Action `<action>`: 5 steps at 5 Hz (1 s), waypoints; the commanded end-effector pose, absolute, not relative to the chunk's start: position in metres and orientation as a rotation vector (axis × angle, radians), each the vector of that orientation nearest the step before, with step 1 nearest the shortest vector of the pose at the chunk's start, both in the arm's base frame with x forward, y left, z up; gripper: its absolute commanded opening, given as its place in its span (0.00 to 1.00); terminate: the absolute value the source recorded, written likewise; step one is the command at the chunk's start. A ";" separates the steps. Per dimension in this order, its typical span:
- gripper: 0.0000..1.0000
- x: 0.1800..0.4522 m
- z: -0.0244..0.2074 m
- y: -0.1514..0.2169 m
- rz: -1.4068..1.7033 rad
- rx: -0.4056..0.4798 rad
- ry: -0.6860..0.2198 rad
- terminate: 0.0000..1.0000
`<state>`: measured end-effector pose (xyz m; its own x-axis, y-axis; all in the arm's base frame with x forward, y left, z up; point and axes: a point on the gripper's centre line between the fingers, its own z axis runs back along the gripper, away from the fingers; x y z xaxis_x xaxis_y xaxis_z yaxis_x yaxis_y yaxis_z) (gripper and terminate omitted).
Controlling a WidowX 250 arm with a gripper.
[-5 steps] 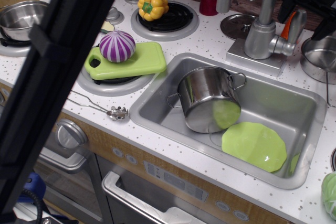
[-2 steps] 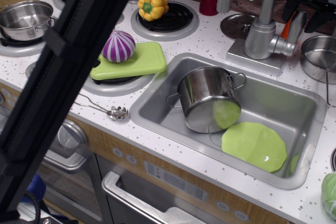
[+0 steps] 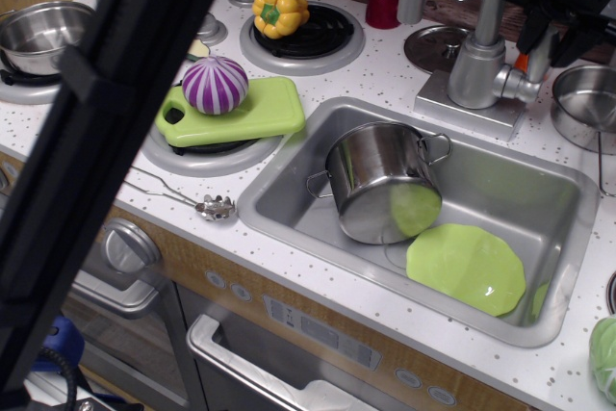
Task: Turn lever vertical to front
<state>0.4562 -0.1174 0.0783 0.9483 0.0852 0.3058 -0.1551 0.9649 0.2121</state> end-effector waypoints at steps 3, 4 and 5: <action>0.00 0.412 0.068 -0.136 0.142 0.056 -0.257 0.00; 1.00 0.414 0.070 -0.133 0.120 0.060 -0.257 0.00; 1.00 0.412 0.093 -0.128 0.072 0.114 -0.199 0.00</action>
<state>0.3976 -0.1228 0.0582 0.9976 0.0159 0.0667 -0.0277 0.9833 0.1800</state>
